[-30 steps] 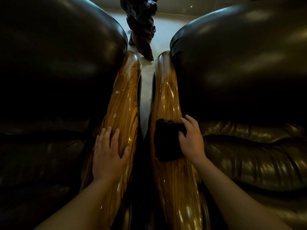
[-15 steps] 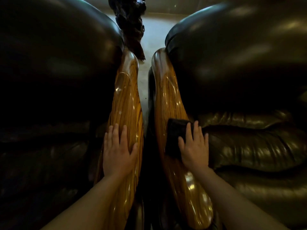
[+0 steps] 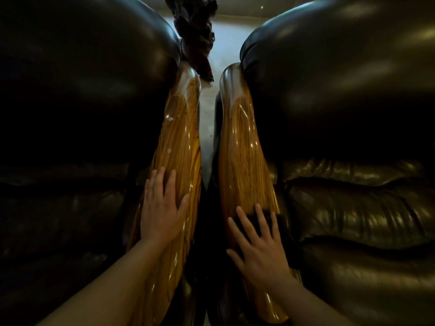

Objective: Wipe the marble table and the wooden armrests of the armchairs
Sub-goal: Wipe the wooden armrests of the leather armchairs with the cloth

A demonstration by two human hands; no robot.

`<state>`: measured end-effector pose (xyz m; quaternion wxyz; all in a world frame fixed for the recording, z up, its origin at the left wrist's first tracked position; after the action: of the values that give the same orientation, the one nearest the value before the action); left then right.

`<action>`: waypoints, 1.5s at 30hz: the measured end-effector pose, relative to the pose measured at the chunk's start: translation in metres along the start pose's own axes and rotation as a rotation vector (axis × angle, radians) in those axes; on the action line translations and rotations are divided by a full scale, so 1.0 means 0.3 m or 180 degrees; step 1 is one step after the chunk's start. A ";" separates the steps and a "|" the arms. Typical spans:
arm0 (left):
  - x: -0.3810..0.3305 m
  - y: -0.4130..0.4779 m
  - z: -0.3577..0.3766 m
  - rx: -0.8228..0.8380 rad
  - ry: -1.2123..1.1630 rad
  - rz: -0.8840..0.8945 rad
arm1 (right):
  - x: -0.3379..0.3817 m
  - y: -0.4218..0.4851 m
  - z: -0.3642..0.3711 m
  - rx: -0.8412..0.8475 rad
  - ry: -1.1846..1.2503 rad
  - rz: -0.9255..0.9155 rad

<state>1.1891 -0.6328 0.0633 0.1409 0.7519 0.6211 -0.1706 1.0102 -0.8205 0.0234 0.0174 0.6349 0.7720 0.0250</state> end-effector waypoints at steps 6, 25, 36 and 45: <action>0.095 -0.096 -0.032 0.0168 0.0116 -0.0076 | -0.158 0.250 -0.108 -0.0232 0.0129 0.0631; 0.133 -0.066 0.003 0.0039 0.0242 0.0079 | -0.060 0.465 -0.244 -0.1390 0.2108 0.1112; 0.143 -0.064 0.011 -0.0215 0.0160 0.0194 | 0.097 0.856 -0.245 -0.0407 0.0554 -0.0148; 0.141 -0.059 0.013 -0.0193 0.0202 0.0235 | 0.061 0.811 -0.174 -0.0290 0.0698 0.0129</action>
<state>1.1786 -0.5935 0.0415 0.1501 0.7747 0.6020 -0.1225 1.2418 -0.7565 0.0904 -0.0389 0.6424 0.7543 0.1298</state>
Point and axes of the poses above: each hand's wrist, its own y-axis towards the middle knuckle, its own z-axis out of the palm, x = y × z, the point moved 4 cm from there along y, towards the middle knuckle, and after that the axes turned 14 degrees about -z, right-handed, at the moved point
